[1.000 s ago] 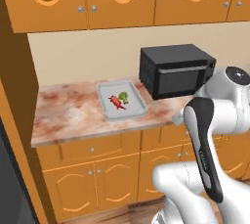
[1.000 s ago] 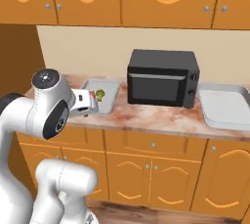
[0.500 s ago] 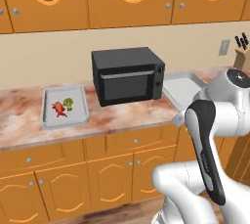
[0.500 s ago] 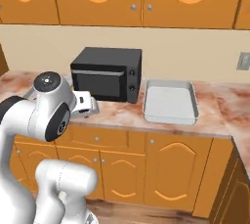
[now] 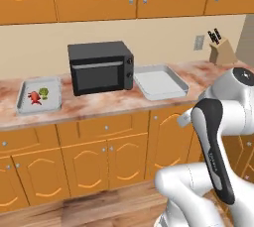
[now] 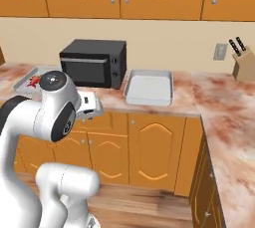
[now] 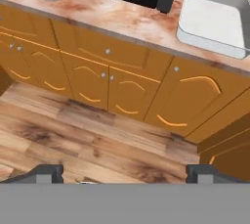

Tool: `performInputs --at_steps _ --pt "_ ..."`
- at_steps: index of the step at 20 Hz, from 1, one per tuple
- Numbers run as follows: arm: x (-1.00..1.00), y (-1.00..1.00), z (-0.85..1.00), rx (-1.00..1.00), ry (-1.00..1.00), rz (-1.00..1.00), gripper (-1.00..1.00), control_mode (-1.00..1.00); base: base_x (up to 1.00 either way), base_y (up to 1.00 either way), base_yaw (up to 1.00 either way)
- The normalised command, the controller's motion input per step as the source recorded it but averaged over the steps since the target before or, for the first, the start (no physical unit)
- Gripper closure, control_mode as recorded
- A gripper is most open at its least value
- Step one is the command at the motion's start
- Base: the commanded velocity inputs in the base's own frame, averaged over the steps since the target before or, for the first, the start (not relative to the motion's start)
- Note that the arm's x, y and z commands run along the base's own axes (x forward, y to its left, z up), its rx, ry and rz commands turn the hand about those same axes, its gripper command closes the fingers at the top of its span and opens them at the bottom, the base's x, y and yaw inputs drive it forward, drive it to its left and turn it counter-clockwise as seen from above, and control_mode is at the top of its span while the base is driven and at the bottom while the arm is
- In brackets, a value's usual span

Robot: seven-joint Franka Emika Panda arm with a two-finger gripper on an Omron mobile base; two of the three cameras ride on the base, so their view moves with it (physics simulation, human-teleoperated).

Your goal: Place one broccoli and one fish in each tupperware on the nearby counter, to pack two identical lunches.

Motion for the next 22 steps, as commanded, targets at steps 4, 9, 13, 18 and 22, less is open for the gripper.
performInputs --at_steps 4,9,13,18,22 --pt "0.0 0.0 0.0 0.0 0.0 0.0 -1.0 1.0 -1.0 0.56 0.0" --pt "0.0 0.0 0.0 0.0 0.0 0.0 -1.0 1.0 -1.0 0.05 0.0" --pt "0.0 0.0 0.0 0.0 0.0 0.0 -1.0 1.0 -1.0 -0.18 0.0" --pt "0.0 0.0 0.0 0.0 0.0 0.0 -1.0 1.0 -1.0 0.03 0.0" --pt "0.0 0.0 0.0 0.0 0.0 0.0 -1.0 1.0 -1.0 0.06 0.0"
